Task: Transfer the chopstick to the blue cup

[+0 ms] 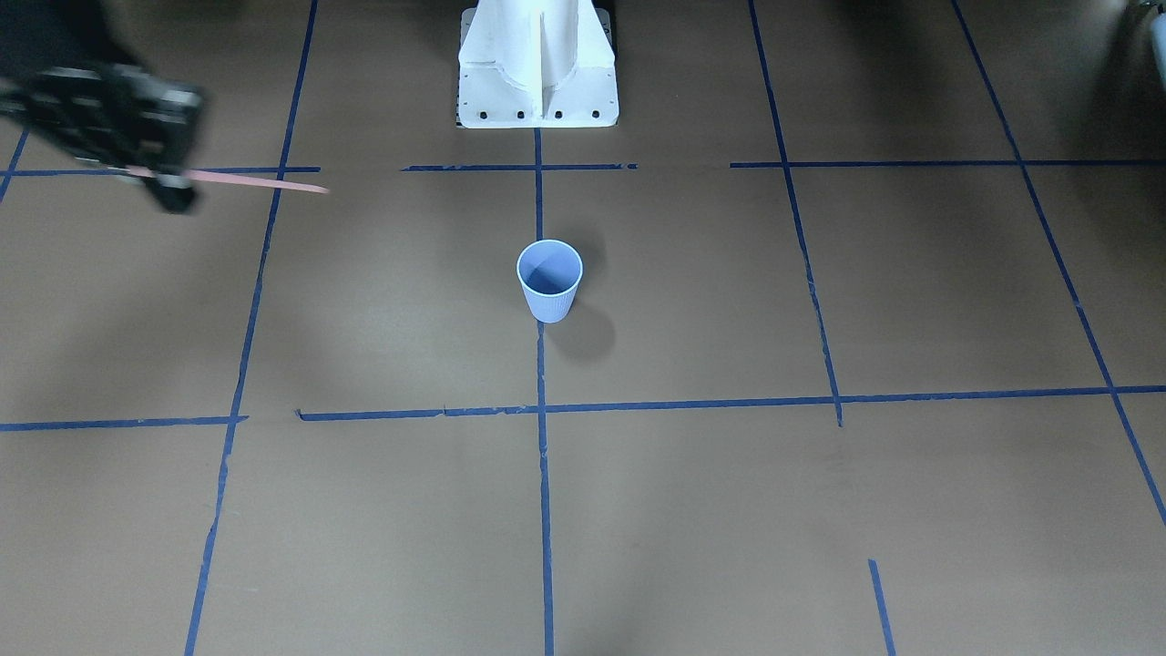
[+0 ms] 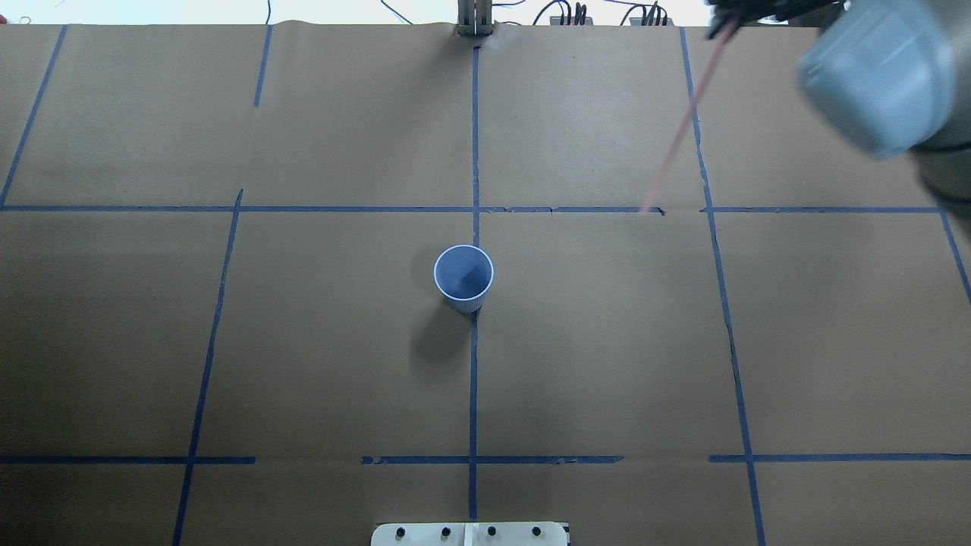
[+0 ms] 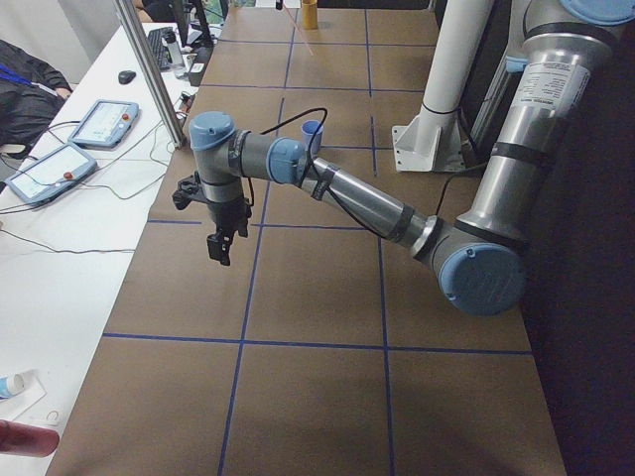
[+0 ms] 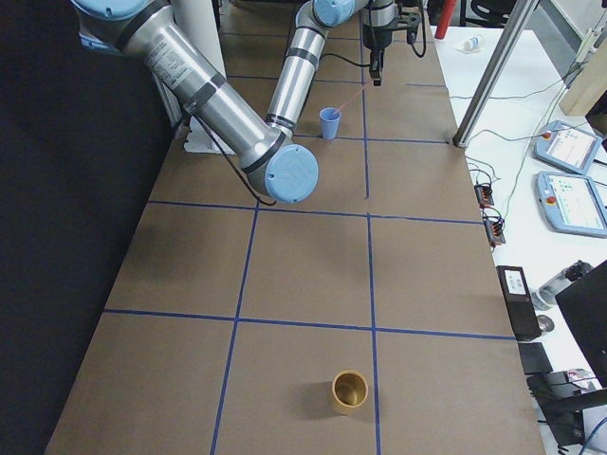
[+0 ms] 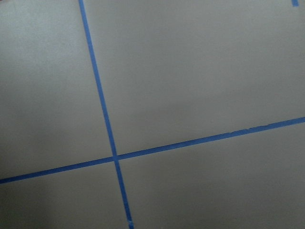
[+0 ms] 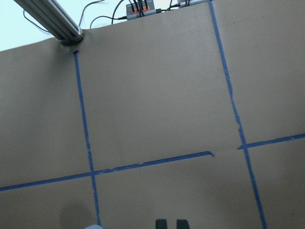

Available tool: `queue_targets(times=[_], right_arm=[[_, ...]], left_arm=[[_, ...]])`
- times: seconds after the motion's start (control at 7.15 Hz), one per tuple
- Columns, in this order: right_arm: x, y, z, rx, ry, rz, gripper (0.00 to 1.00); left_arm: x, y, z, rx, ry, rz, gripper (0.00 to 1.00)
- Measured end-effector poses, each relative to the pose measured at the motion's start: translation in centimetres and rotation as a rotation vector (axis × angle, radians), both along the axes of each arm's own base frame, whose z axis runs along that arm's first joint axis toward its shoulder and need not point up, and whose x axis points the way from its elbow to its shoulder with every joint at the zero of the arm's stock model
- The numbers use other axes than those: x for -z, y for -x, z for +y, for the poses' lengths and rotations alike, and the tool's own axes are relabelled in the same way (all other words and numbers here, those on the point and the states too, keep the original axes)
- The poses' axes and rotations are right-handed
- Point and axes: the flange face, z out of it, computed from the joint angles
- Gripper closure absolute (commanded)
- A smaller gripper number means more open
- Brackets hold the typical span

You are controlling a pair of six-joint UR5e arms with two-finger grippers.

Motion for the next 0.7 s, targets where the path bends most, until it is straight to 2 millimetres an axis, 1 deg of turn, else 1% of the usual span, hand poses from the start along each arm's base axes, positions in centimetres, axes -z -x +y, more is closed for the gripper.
queue_targets(times=[0.14, 0.28, 0.42, 0.56, 0.7], right_arm=[[2.0, 5.2, 0.5, -0.021, -0.045, 0.010, 1.00], [4.5, 9.6, 0.4, -0.030, -0.084, 0.033, 1.00], [6.8, 13.1, -0.3, -0.034, -0.105, 0.056, 1.00], [8.1, 16.3, -0.8, -0.036, -0.134, 0.077, 1.00], [8.5, 19.4, -0.4, -0.036, -0.171, 0.093, 1.00]], left_arm=[[-1.6, 1.1, -0.4, -0.020, -0.003, -0.004, 0.00], [-3.5, 2.1, -0.8, -0.037, -0.006, -0.007, 0.00], [-5.4, 2.7, -1.1, -0.050, -0.009, -0.008, 0.00], [-6.9, 3.0, -1.2, -0.055, -0.010, -0.008, 0.00], [-7.8, 3.1, -1.2, -0.056, -0.009, -0.007, 0.00]])
